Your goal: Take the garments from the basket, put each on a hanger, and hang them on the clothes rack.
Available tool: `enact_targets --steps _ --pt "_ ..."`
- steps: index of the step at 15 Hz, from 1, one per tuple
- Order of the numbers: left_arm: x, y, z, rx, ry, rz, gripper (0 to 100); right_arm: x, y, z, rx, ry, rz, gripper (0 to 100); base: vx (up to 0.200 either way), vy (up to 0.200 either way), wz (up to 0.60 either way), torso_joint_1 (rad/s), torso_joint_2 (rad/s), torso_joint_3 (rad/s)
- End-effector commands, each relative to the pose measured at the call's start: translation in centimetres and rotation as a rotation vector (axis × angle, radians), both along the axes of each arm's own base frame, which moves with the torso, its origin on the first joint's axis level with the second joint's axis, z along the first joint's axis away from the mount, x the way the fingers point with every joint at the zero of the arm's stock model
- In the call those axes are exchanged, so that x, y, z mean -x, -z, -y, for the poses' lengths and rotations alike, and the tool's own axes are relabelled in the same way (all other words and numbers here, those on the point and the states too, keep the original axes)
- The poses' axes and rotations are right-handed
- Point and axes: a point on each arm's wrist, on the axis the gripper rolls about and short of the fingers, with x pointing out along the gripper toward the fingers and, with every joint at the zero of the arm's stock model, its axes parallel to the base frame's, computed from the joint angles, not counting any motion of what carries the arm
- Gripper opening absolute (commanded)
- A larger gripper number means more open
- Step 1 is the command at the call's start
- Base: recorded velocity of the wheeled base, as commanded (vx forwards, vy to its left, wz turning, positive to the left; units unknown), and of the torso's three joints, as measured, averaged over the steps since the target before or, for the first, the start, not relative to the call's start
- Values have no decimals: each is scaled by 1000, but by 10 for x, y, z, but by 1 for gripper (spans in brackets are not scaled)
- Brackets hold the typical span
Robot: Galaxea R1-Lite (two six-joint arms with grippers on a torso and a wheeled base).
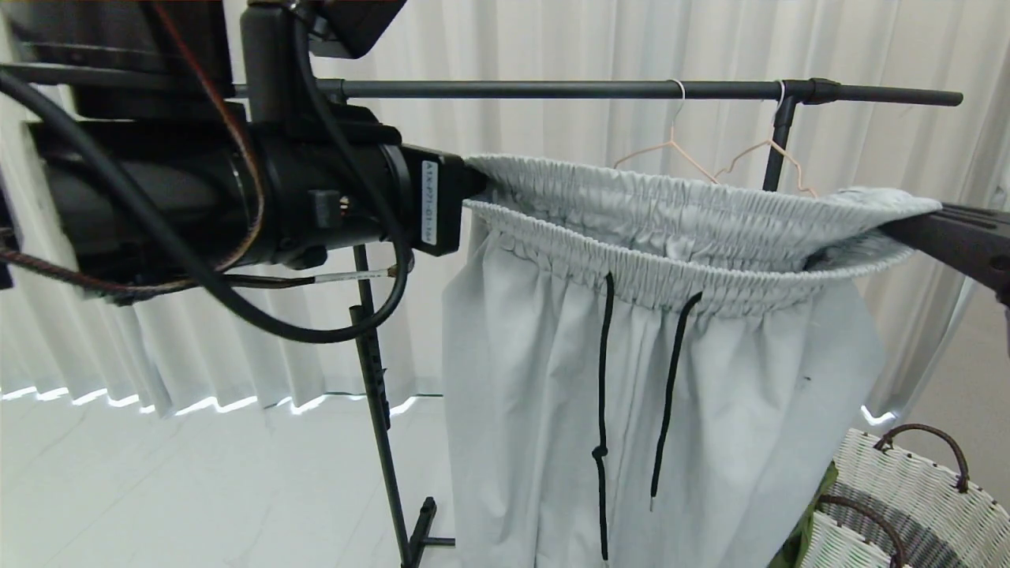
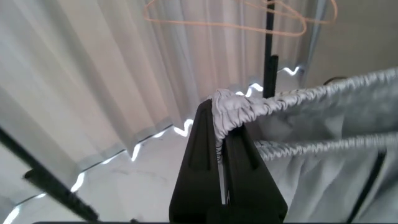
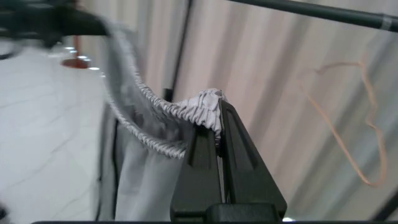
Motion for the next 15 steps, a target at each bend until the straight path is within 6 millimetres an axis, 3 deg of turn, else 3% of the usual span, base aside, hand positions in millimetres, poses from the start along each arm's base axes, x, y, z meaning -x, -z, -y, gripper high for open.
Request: enact_targets --steps 1,7,10,12,15 --pt "-15 7 22 15 17 -38 0 22 7 8 0 -86 21 0 0 0 0 0 0 0" --pt "-13 5 23 25 20 -38 0 30 -2 6 -12 -181 63 0 0 0 0 0 0 0" --pt "2 -2 9 38 12 -27 0 24 -2 5 -7 -154 51 0 0 0 0 0 0 0" --pt "15 -11 -2 57 16 -6 0 4 -8 6 -1 -74 43 0 0 0 0 0 0 0" --pt "47 -23 -28 40 49 -30 0 -31 -29 -7 -10 -47 57 0 0 0 0 0 0 0"
